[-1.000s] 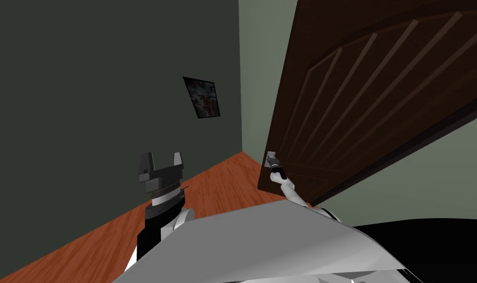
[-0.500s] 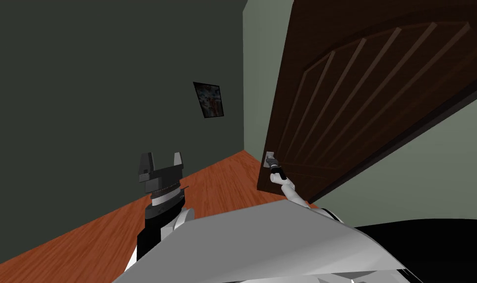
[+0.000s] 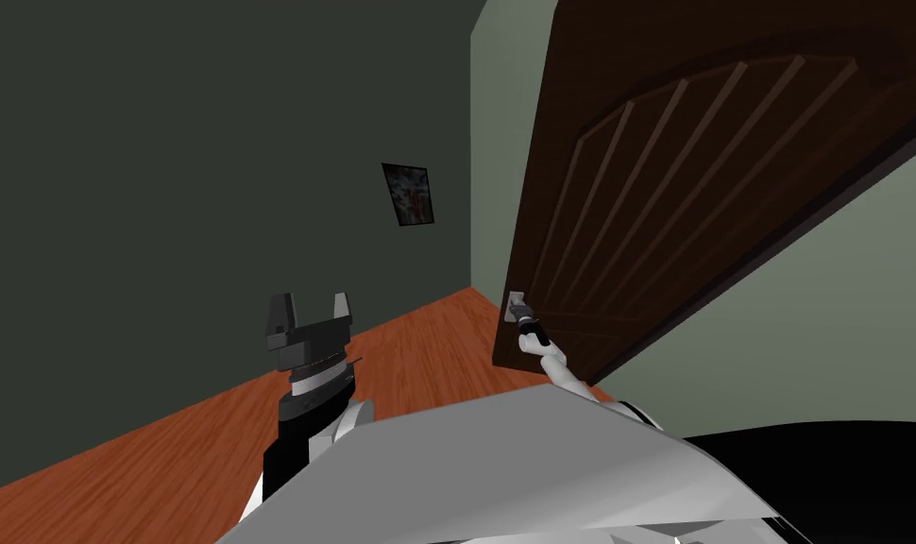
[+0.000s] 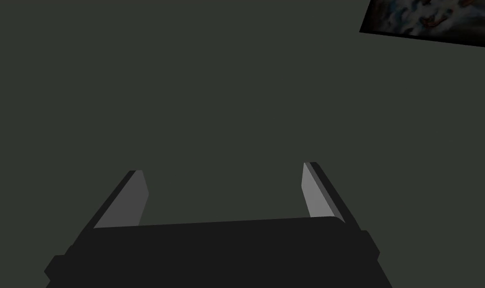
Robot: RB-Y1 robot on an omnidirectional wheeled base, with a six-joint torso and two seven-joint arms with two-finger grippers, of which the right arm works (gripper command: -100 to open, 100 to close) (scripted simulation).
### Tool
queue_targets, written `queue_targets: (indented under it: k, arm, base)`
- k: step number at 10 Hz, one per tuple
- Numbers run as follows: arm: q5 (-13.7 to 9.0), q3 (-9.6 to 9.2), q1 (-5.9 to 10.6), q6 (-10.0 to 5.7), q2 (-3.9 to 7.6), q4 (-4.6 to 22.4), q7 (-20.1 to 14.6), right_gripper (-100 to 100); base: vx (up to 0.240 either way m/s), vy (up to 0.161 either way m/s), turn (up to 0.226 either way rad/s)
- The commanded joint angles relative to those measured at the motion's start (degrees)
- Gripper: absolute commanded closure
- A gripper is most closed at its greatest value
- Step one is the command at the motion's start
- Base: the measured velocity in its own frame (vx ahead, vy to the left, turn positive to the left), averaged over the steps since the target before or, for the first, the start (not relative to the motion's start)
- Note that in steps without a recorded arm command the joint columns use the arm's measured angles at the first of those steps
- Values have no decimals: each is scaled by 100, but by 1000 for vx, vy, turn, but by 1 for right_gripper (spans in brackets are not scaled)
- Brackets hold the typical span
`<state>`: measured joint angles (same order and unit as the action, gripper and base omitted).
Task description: Pull the door open
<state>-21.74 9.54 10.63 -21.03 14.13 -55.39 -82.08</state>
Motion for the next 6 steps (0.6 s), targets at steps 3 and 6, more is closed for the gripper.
queue_targets:
  k: [3, 6]
  arm:
    - [37, -157, -41, -8, 72, -62, -140, 100]
    - [85, -361, -94, -18, 166, -144, -322, 100]
  base:
    - [-165, -35, 77]
    - [-214, -50, 107]
